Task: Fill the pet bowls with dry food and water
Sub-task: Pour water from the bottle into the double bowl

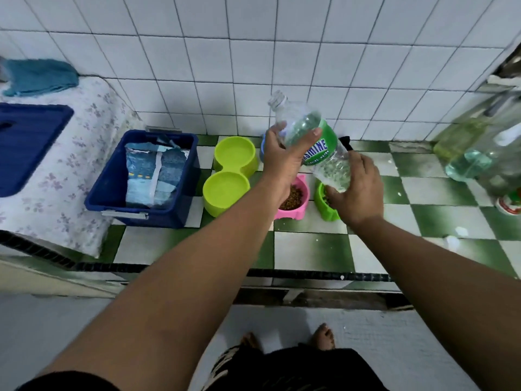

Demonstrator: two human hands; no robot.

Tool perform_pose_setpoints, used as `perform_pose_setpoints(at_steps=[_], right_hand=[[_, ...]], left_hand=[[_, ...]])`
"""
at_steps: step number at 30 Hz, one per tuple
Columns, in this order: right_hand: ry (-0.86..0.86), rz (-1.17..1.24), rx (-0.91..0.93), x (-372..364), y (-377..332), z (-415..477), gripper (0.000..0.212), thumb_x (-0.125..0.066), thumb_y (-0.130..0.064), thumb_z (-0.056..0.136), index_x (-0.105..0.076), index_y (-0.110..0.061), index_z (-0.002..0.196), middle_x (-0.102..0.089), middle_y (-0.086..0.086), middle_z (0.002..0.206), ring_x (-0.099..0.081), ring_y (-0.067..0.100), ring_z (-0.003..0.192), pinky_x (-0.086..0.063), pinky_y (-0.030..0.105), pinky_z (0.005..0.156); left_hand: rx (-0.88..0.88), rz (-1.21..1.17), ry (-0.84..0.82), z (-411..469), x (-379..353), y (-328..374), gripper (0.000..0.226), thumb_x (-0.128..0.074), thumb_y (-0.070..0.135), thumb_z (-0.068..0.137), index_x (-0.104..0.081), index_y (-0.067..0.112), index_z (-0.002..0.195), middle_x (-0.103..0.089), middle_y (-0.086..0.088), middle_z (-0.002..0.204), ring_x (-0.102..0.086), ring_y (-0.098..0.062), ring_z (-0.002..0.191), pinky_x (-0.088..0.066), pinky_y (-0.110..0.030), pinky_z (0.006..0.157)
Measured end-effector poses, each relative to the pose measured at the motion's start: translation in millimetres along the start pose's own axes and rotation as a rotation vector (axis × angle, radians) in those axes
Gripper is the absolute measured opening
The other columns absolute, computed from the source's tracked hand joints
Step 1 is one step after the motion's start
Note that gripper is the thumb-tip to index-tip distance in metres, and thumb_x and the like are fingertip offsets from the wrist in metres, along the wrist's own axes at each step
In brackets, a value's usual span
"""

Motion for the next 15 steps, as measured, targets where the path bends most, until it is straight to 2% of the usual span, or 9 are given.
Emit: perform_pose_setpoints(at_steps=[2,6,8,11,15], right_hand=[[0.031,0.031,-0.058,10,12,1,0.082,-0.082,-0.025,0.068,-0.044,-0.008,0.139,-0.052,0.016,0.130,-0.052,0.036,0.116,-0.049,0.047,0.094],[0.104,0.121,-0.150,29,46,3,0.079,-0.082,-0.026,0.069,-0.046,-0.008,0.137,-0.052,0.012,0.130,-0.050,0.029,0.120,-0.047,0.040,0.099],[0.143,0.171,-0.189,38,67,2,0.077,-0.082,-0.027,0.070,-0.046,-0.008,0.136,-0.052,0.010,0.131,-0.049,0.026,0.121,-0.045,0.036,0.100],[0.164,0.199,-0.232,47,101,0,0.079,-0.084,-0.026,0.070,-0.047,-0.005,0.136,-0.053,0.011,0.133,-0.047,0.025,0.124,-0.041,0.034,0.101],[0.186,0.231,-0.328,62,154,-5,0.080,-0.087,-0.026,0.069,-0.047,-0.003,0.134,-0.052,0.011,0.130,-0.050,0.026,0.124,-0.043,0.036,0.103]], left_hand=[[-0.048,0.043,-0.046,2,-22,8,0.090,-0.094,0.044,0.054,-0.050,0.023,0.130,-0.061,-0.006,0.126,-0.070,-0.028,0.112,-0.059,-0.053,0.095],[-0.084,0.143,-0.238,1,-80,3,0.089,-0.095,0.026,0.067,-0.044,0.030,0.139,-0.057,0.002,0.128,-0.066,-0.019,0.114,-0.058,-0.051,0.096],[-0.099,0.198,-0.317,0,-108,-5,0.096,-0.097,0.023,0.065,-0.040,0.034,0.142,-0.058,0.004,0.128,-0.065,-0.016,0.115,-0.058,-0.049,0.097],[-0.140,0.282,-0.313,1,-146,-18,0.102,-0.100,0.031,0.056,-0.041,0.033,0.139,-0.062,0.004,0.126,-0.066,-0.014,0.113,-0.059,-0.045,0.096],[-0.145,0.356,-0.300,5,-199,-46,0.093,-0.100,0.036,0.052,-0.050,0.020,0.129,-0.069,0.003,0.117,-0.070,-0.011,0.105,-0.058,-0.043,0.097]])
Point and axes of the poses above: each hand's wrist, its own z-axis towards the middle knuckle, its own x-axis out of the back of the hand, y = z × x, the point moved 10 cm from there along z, towards the middle knuckle
